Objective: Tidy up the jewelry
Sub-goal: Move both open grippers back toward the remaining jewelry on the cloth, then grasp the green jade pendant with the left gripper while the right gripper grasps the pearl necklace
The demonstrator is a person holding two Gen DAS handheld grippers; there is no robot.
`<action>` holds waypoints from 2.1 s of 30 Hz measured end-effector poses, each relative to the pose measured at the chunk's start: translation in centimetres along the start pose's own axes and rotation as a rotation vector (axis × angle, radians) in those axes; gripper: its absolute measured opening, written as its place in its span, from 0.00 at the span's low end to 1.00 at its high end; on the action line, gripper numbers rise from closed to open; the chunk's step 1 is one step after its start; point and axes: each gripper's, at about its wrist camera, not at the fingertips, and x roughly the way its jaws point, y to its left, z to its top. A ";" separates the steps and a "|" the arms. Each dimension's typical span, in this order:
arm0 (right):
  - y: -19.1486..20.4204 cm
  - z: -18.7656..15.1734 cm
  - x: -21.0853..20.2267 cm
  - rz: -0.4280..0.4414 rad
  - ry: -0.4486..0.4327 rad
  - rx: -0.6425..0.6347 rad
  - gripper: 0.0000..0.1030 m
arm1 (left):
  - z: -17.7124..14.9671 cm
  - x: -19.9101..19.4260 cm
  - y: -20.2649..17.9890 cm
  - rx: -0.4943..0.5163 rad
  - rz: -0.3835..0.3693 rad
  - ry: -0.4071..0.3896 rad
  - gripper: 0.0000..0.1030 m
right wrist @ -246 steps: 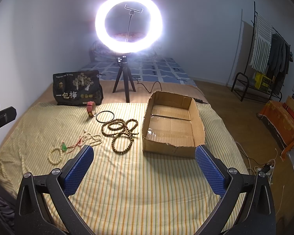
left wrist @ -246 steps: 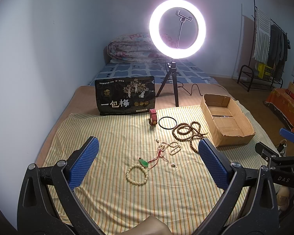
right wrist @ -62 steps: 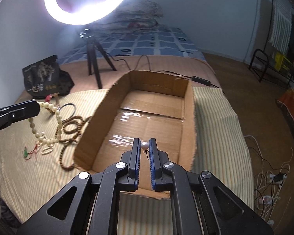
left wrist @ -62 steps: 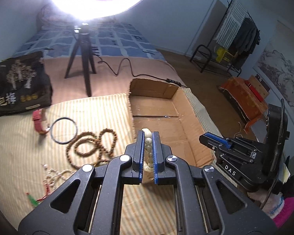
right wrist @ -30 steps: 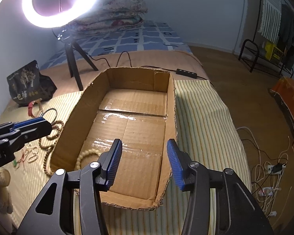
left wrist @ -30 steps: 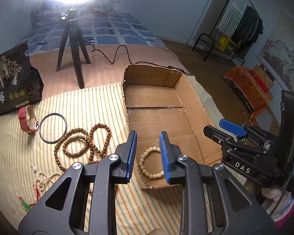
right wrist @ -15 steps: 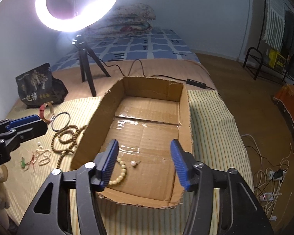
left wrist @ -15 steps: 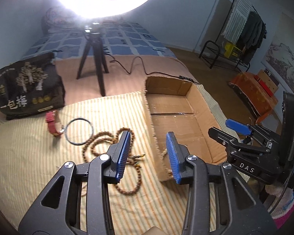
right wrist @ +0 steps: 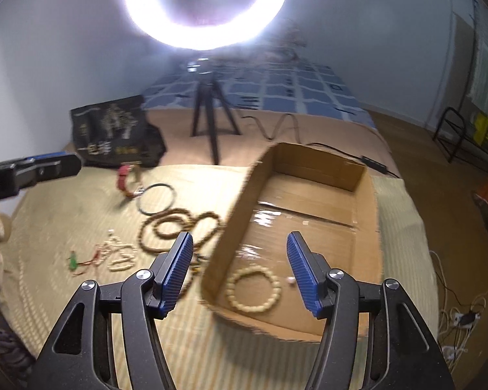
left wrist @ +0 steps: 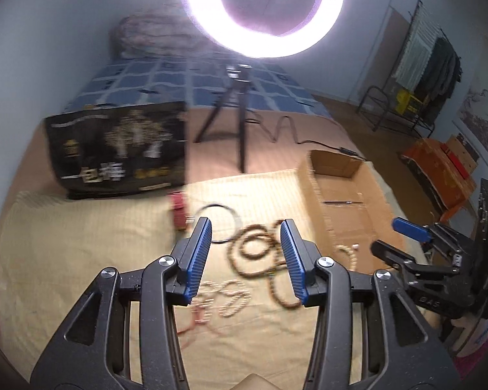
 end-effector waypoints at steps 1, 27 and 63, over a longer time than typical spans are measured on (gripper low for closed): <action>0.7 0.1 0.1 0.013 0.002 -0.011 0.58 | -0.1 -0.3 1.0 -0.007 0.011 0.001 0.43; 10.0 -1.0 7.6 0.172 0.158 -0.100 0.58 | -8.0 2.0 9.3 -0.010 0.024 0.243 0.43; 15.7 -3.3 15.4 0.187 0.266 -0.224 0.71 | -11.3 8.5 8.5 0.063 0.091 0.375 0.28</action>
